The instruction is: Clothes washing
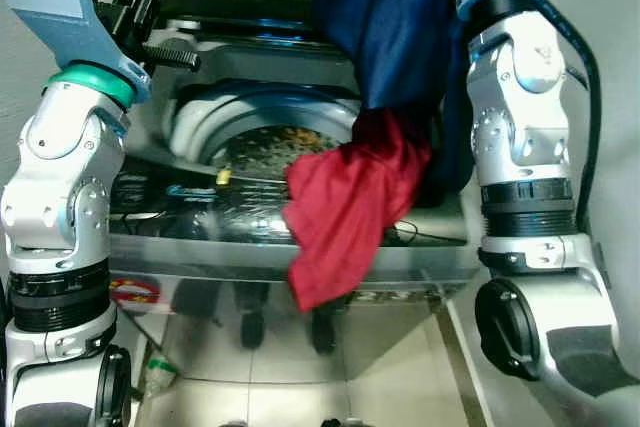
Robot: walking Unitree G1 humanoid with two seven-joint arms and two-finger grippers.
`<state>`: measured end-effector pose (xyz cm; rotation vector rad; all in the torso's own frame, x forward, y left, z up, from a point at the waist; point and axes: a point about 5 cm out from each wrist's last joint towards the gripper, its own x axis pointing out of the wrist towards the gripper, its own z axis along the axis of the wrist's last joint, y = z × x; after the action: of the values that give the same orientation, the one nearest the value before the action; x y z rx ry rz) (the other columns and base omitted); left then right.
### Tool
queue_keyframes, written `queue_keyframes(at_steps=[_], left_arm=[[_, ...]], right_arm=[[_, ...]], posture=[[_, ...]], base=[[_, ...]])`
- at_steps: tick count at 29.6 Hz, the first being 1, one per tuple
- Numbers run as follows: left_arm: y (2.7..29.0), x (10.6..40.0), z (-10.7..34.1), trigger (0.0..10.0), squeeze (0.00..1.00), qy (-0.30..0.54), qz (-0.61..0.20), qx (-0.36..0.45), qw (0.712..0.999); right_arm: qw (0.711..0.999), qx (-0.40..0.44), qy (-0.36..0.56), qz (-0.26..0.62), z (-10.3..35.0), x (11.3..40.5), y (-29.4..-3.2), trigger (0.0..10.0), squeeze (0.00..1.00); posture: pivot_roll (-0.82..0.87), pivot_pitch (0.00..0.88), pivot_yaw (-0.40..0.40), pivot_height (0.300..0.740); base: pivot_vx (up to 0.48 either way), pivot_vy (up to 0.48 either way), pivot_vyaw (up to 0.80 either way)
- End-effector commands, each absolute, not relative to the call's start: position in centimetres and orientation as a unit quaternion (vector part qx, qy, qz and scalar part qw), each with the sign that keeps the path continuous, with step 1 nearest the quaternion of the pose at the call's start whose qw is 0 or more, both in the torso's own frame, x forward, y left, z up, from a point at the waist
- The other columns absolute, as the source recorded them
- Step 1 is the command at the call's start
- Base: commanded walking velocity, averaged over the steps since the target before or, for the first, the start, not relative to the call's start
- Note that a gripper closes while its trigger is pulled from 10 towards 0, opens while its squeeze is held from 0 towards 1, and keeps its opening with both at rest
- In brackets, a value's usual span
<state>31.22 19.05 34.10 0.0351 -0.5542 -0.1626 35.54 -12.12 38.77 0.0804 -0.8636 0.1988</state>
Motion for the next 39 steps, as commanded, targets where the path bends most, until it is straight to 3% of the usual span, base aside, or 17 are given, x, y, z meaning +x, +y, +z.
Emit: queue_keyframes(at_steps=[1, 10, 13, 15, 16, 17, 19, 21, 24, 25, 27, 28, 30, 32, 34, 35, 39], left_arm=[[18.7, 31.3, 33.8, 10.0, 0.00, -0.267, -0.090, 0.023, 0.959], [17.5, 30.4, 34.1, 10.0, 0.00, -0.282, -0.163, 0.072, 0.943], [14.6, 29.3, 34.5, 10.0, 0.00, -0.304, -0.289, 0.120, 0.900], [14.0, 29.0, 34.7, 10.0, 0.00, -0.309, -0.316, 0.125, 0.889], [12.8, 28.0, 35.1, 10.0, 0.00, -0.300, -0.398, 0.123, 0.858], [12.8, 28.0, 35.1, 10.0, 0.00, -0.300, -0.398, 0.123, 0.858], [11.7, 27.0, 34.5, 10.0, 0.00, -0.272, -0.476, 0.113, 0.828], [11.5, 27.0, 34.0, 10.0, 0.00, -0.259, -0.491, 0.105, 0.825], [11.4, 28.7, 32.8, 10.0, 0.00, -0.228, -0.481, 0.082, 0.843], [12.2, 31.5, 32.0, 10.0, 0.00, -0.199, -0.436, 0.044, 0.877], [12.4, 32.1, 31.8, 10.0, 0.00, -0.194, -0.428, 0.037, 0.882], [14.1, 34.4, 32.0, 10.0, 0.00, -0.186, -0.360, 0.027, 0.914], [15.2, 35.8, 32.0, 10.0, 0.00, -0.181, -0.314, 0.022, 0.932], [20.0, 38.3, 32.7, 10.0, 0.00, -0.179, -0.165, 0.058, 0.968], [21.8, 38.5, 33.2, 10.0, 0.00, -0.187, -0.117, 0.084, 0.972], [24.8, 37.7, 35.1, 10.0, 0.00, -0.217, -0.057, 0.114, 0.968], [26.3, 36.7, 36.4, 10.0, 0.00, -0.235, -0.046, 0.131, 0.962]], right_arm=[[0.891, 0.028, -0.443, 0.098, 39.7, 35.0, -12.2, 10.0, 0.00], [0.874, -0.018, -0.454, 0.170, 41.2, 35.2, -9.9, 10.0, 0.00], [0.849, 0.001, -0.488, 0.205, 45.2, 34.9, -7.7, 10.0, 0.00], [0.841, 0.016, -0.497, 0.215, 46.3, 34.7, -7.2, 10.0, 0.00], [0.825, 0.060, -0.503, 0.251, 49.2, 34.0, -6.0, 10.0, 0.00], [0.825, 0.060, -0.503, 0.251, 49.2, 34.0, -6.0, 10.0, 0.00], [0.813, 0.095, -0.489, 0.302, 51.1, 33.3, -4.7, 10.0, 0.00], [0.807, 0.112, -0.486, 0.317, 51.7, 33.0, -4.3, 10.0, 0.00], [0.782, 0.160, -0.486, 0.356, 52.9, 32.2, -4.1, 10.0, 0.00], [0.758, 0.196, -0.489, 0.385, 53.3, 31.7, -4.4, 10.0, 0.00], [0.753, 0.202, -0.490, 0.390, 53.4, 31.7, -4.5, 10.0, 0.00], [0.757, 0.198, -0.491, 0.383, 53.0, 32.1, -4.9, 10.0, 0.00], [0.762, 0.193, -0.491, 0.376, 52.6, 32.4, -5.2, 10.0, 0.00], [0.792, 0.178, -0.461, 0.359, 50.4, 34.4, -6.1, 10.0, 0.00], [0.806, 0.166, -0.444, 0.355, 49.2, 35.2, -6.3, 10.0, 0.00], [0.855, 0.103, -0.387, 0.328, 45.2, 37.4, -5.9, 10.0, 0.00], [0.889, 0.035, -0.335, 0.310, 41.5, 38.8, -4.7, 10.0, 0.00]], posture=[[0.14, 0.024, -0.020, 0.740], [0.14, 0.040, -0.011, 0.740], [0.13, 0.049, 0.003, 0.740], [0.13, 0.049, 0.003, 0.740], [0.13, 0.052, 0.004, 0.740], [0.13, 0.052, 0.004, 0.740], [0.13, 0.055, -0.007, 0.740], [0.14, 0.058, -0.011, 0.740], [0.15, 0.062, -0.019, 0.740], [0.15, 0.062, -0.019, 0.740], [0.15, 0.062, -0.019, 0.740], [0.14, 0.064, -0.020, 0.740], [0.14, 0.064, -0.020, 0.740], [0.13, 0.070, -0.012, 0.740], [0.13, 0.071, -0.012, 0.740], [0.13, 0.075, -0.009, 0.740], [0.14, 0.079, -0.008, 0.740]], base=[[0.000, 0.000, 0.00], [0.000, 0.000, 0.00], [0.000, 0.000, 0.00], [0.000, 0.000, 0.00], [0.000, 0.000, 0.00], [0.000, 0.000, 0.00], [0.000, 0.000, 0.00], [0.000, 0.000, 0.00], [0.000, 0.000, 0.00], [0.000, 0.000, 0.00], [0.000, 0.000, 0.00], [0.000, 0.000, 0.00], [0.000, 0.000, 0.00], [0.000, 0.000, 0.00], [0.000, 0.000, 0.00], [0.000, 0.000, 0.00], [0.000, 0.000, 0.00]])
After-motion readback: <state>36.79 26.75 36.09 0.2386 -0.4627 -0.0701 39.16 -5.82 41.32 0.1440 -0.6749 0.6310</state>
